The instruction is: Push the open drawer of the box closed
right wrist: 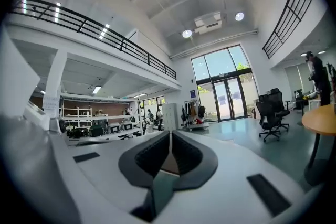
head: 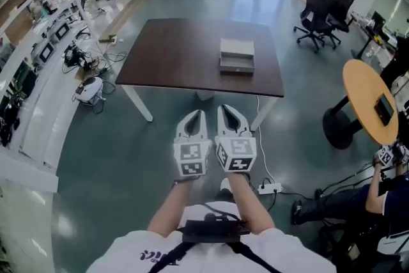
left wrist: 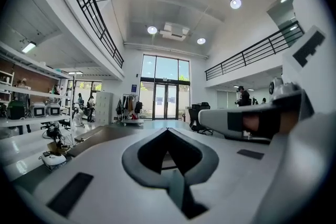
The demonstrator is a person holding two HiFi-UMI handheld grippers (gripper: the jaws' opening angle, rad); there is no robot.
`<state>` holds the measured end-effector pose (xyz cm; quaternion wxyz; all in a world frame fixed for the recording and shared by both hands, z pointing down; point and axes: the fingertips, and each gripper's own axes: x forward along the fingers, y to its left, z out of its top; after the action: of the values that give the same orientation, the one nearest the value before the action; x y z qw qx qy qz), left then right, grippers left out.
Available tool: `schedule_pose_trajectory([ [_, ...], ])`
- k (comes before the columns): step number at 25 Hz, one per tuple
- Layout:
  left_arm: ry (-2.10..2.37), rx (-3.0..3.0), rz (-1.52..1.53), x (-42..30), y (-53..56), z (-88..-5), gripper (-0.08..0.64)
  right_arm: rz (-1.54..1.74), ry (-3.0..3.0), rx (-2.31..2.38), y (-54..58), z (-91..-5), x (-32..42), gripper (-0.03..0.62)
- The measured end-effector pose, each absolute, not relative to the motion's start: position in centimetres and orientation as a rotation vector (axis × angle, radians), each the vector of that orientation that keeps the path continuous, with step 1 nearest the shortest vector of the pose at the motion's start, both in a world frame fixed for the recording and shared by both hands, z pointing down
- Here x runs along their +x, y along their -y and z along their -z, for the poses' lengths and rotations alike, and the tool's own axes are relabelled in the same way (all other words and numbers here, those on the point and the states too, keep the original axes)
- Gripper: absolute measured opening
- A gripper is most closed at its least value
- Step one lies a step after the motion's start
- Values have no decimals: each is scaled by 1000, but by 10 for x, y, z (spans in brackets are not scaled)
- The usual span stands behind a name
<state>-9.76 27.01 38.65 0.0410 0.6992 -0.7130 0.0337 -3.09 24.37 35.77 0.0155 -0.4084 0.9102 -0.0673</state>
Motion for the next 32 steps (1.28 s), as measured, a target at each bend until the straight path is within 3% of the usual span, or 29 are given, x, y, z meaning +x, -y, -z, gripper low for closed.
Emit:
schedule_pose_trajectory([
  [19,2233,2145,-181,-35,-111,-389,9,85,-2783,-1364,-62,-357,57,6],
  [32,2108,2185,-255,-59,-15,-424,8,116,-2963,-1284,18,-404,1,6],
])
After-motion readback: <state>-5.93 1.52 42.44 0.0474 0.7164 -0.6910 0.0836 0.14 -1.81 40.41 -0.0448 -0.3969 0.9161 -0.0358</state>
